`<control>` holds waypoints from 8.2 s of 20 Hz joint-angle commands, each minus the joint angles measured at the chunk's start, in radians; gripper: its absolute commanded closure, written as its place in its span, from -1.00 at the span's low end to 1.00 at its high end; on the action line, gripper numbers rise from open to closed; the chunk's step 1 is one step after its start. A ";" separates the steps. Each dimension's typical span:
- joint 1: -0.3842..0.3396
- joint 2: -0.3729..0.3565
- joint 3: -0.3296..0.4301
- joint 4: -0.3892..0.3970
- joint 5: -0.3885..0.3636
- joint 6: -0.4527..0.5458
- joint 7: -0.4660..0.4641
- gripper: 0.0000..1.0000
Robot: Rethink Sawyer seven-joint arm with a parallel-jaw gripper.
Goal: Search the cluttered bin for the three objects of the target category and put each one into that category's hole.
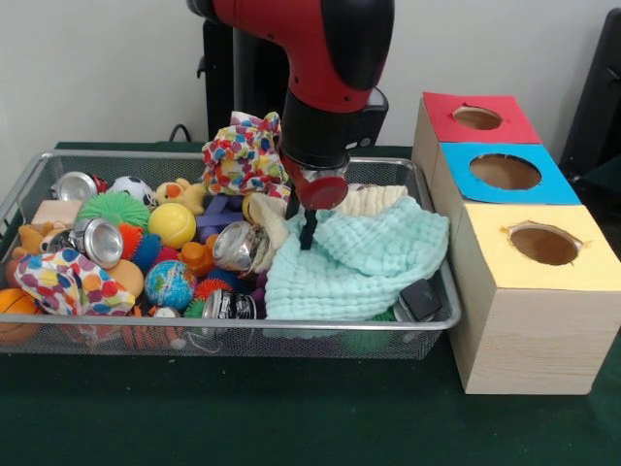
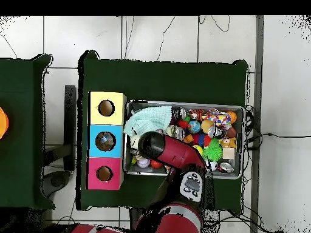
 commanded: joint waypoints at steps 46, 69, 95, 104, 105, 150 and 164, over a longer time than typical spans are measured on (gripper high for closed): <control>-0.073 -0.492 -0.002 0.005 -0.235 0.556 -0.197 1.00; -0.548 -0.554 0.228 0.011 -0.386 0.509 -0.570 1.00; -0.670 -0.489 0.385 0.000 -0.480 0.461 -0.508 -1.00; -0.664 -0.492 0.388 0.000 -0.497 0.481 -0.483 -1.00; -0.666 -0.492 0.389 0.001 -0.497 0.477 -0.482 -1.00; -0.443 -0.432 0.342 0.039 -0.472 0.364 -0.257 -1.00; -0.350 -0.373 0.295 0.026 -0.442 0.293 -0.143 -1.00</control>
